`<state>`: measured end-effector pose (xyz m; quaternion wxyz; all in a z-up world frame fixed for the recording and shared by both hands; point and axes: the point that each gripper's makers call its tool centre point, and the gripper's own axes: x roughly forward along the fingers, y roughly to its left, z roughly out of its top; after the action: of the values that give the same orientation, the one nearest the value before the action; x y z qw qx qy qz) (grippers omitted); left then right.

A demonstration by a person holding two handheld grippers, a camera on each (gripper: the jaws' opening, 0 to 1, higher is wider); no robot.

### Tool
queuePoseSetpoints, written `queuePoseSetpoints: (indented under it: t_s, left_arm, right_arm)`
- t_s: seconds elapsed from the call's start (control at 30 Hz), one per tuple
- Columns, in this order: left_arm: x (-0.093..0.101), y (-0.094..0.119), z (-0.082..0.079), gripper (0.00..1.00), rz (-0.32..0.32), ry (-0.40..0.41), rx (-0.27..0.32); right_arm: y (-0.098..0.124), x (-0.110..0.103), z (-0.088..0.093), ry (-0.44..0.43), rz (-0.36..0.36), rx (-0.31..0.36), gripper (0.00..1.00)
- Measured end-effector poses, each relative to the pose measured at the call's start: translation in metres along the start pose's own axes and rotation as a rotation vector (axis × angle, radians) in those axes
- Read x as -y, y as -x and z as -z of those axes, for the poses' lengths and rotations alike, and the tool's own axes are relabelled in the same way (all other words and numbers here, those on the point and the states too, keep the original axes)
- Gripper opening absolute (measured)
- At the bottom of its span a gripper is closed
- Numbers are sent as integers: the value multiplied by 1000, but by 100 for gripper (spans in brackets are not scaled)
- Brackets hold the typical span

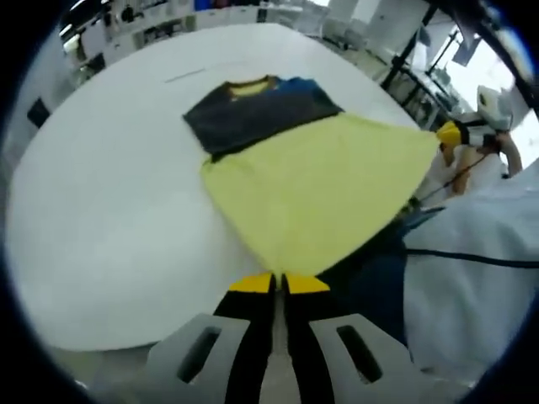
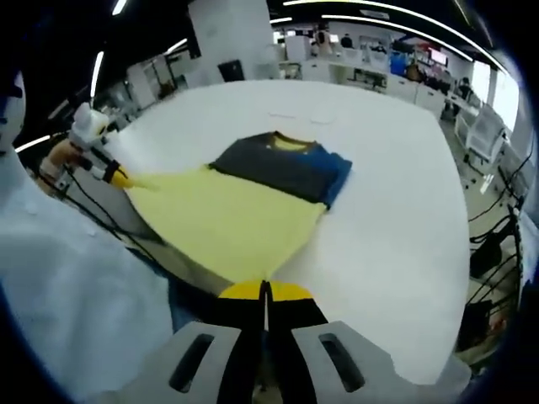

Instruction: Fold the garment on the visible template until the final outline fits inside the template.

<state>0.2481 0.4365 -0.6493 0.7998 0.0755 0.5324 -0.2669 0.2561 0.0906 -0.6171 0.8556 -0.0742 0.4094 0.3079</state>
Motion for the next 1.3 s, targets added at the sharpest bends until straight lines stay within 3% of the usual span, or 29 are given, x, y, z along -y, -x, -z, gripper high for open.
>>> queuePoseSetpoints:
  t_s: [0.57,1.3]
  left_arm:
    - [10,19,2,0,0,-25,-1]
    - [28,39,17,0,11,-81,-48]
  right_arm:
    - [24,-4,-9,23,-5,34,1]
    - [43,-19,-2,68,-14,-12,1]
